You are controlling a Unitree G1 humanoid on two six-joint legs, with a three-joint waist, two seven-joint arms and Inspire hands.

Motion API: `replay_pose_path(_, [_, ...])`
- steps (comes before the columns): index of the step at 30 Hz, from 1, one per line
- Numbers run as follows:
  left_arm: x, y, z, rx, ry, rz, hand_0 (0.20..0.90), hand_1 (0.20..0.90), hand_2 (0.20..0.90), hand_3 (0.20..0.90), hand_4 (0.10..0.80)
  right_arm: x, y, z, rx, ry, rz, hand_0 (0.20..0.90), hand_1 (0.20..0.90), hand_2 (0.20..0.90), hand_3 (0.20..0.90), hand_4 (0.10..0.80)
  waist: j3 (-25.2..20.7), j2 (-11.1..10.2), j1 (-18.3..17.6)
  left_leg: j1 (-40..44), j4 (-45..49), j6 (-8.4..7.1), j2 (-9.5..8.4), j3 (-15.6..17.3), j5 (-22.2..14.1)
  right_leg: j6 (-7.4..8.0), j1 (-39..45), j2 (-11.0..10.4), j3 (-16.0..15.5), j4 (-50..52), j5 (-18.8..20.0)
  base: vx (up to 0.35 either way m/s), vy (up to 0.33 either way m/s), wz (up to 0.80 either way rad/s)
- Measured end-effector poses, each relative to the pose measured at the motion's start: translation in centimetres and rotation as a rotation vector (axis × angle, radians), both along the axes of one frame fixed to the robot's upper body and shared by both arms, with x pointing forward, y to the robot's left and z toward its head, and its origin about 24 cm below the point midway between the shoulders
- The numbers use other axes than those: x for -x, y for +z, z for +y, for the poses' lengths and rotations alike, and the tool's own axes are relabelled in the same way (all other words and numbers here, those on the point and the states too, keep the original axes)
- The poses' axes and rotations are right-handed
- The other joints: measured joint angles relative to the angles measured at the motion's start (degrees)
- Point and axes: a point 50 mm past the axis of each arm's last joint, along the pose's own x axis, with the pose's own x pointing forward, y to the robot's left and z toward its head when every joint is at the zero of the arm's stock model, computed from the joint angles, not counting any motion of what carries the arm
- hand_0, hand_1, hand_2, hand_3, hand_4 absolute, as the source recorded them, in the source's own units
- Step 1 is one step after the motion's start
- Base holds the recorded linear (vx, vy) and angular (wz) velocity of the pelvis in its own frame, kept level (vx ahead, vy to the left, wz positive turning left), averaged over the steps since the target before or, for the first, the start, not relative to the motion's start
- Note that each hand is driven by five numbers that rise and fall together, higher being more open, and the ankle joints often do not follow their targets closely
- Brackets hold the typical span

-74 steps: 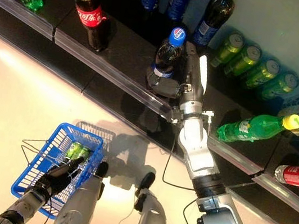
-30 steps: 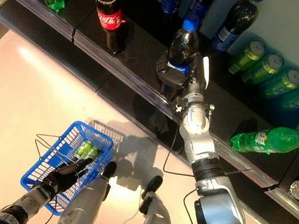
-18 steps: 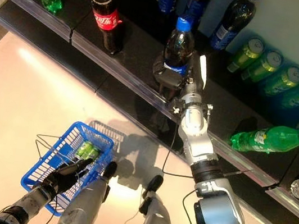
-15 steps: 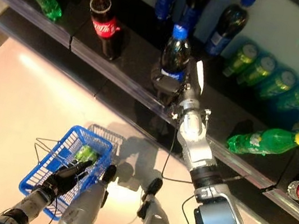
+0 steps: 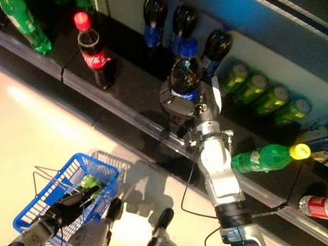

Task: Pick up the drink and place into the basket.

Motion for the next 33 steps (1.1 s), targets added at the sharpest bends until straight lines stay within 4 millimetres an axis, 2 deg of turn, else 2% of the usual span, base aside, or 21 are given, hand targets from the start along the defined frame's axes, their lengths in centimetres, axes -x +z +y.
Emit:
replay_pose_path(4, [1.6, -0.7, 0.1, 0.009, 0.018, 0.042, 0.300, 0.300, 0.300, 0.200, 0.100, 0.6, -1.7, -0.1, 0.007, 0.043, 0.063, 0.300, 0.300, 0.300, 0.200, 0.100, -5.0, 0.0, 0.1, 0.0, -0.1, -0.02, 0.21, 0.0, 0.0, -0.02, 0.0, 0.2, -0.1, 0.0, -0.4, 0.061, 0.007, 0.03])
replay_pose_path(11, [2.4, -0.6, -0.2, 0.041, 0.052, 0.015, 0.300, 0.300, 0.300, 0.200, 0.100, 1.1, -3.0, 0.4, 0.033, 0.098, 0.111, 0.300, 0.300, 0.300, 0.200, 0.100, -7.5, -0.1, 0.3, 0.4, -0.1, -0.05, 0.24, -0.1, 0.1, -0.02, 0.6, 0.2, -0.3, 0.0, -0.4, 0.017, 0.002, 0.01])
replay_pose_path(17, [2.0, 0.0, -0.7, 0.079, 0.078, -0.047, 0.300, 0.300, 0.300, 0.200, 0.100, 1.5, -4.0, 0.9, 0.040, 0.128, 0.144, 0.300, 0.300, 0.300, 0.200, 0.100, -8.0, -0.1, 2.0, 0.7, -0.1, -0.10, 0.26, -0.4, 0.2, -0.03, 1.2, 0.2, -0.7, 0.0, -0.4, 0.008, -0.007, 0.04])
replay_pose_path(25, [1.2, 0.6, -1.0, 0.107, 0.101, -0.123, 0.300, 0.300, 0.300, 0.200, 0.100, 1.7, -4.4, 1.8, 0.033, 0.163, 0.158, 0.300, 0.300, 0.300, 0.200, 0.100, -8.0, -0.1, 4.2, 0.3, -0.1, -0.11, 0.15, -2.1, 0.9, 0.05, 2.3, -0.1, -3.5, 0.0, -0.7, -0.009, -0.015, 0.16])
replay_pose_path(33, [-0.1, 2.5, -1.4, 0.156, 0.105, -0.266, 0.300, 0.300, 0.300, 0.200, 0.100, 1.9, -4.8, 2.7, 0.038, 0.193, 0.173, 0.300, 0.300, 0.300, 0.200, 0.100, -8.2, -0.4, 8.3, 0.2, -0.1, -0.35, 0.21, -4.0, 1.1, 0.00, 3.2, 0.0, -5.2, 0.0, -1.2, 0.000, -0.017, 0.13])
